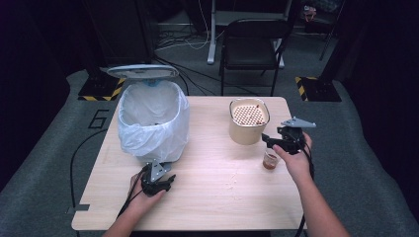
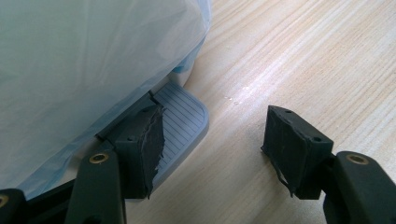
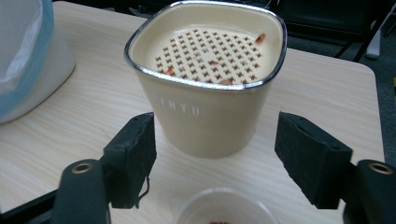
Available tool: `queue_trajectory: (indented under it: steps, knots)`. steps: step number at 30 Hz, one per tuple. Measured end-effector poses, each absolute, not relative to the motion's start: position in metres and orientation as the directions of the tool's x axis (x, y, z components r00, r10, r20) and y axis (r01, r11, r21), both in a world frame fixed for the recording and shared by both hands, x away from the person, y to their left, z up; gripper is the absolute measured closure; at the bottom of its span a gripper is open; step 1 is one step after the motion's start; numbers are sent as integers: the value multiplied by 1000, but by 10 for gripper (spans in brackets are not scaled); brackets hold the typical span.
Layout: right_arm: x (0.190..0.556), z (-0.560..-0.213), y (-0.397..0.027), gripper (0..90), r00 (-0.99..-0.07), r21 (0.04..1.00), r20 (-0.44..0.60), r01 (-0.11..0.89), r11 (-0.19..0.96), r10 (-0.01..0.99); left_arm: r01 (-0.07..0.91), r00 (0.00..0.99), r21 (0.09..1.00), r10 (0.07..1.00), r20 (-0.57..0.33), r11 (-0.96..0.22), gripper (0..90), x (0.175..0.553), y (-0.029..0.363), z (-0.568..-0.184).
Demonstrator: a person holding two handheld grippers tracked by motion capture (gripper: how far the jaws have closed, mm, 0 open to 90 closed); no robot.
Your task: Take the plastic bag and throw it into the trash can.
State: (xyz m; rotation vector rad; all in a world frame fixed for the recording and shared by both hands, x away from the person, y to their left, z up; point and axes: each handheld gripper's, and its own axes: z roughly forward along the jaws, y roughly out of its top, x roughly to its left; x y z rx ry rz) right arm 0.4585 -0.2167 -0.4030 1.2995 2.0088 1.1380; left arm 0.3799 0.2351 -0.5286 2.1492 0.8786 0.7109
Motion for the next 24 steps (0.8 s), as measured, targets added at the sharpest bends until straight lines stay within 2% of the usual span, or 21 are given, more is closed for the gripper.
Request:
queue_trajectory:
  steps: [1, 4, 17, 24]
  knots:
    - [459, -403, -217, 321, -429, 845, 38, 497, 200, 903, 371, 620, 765, 754, 218, -527, 378, 380, 235, -529]
    - [474, -396, -212, 405, -422, 839, 30, 503, 207, 906, 372, 622, 764, 752, 217, -528, 378, 380, 235, -528]
    - [508, -395, -209, 402, -360, 829, 61, 538, 154, 931, 371, 620, 765, 754, 218, -526, 378, 380, 235, -529]
    - [520, -401, -211, 456, -360, 826, 56, 541, 159, 931, 371, 620, 765, 754, 219, -527, 378, 380, 235, -529]
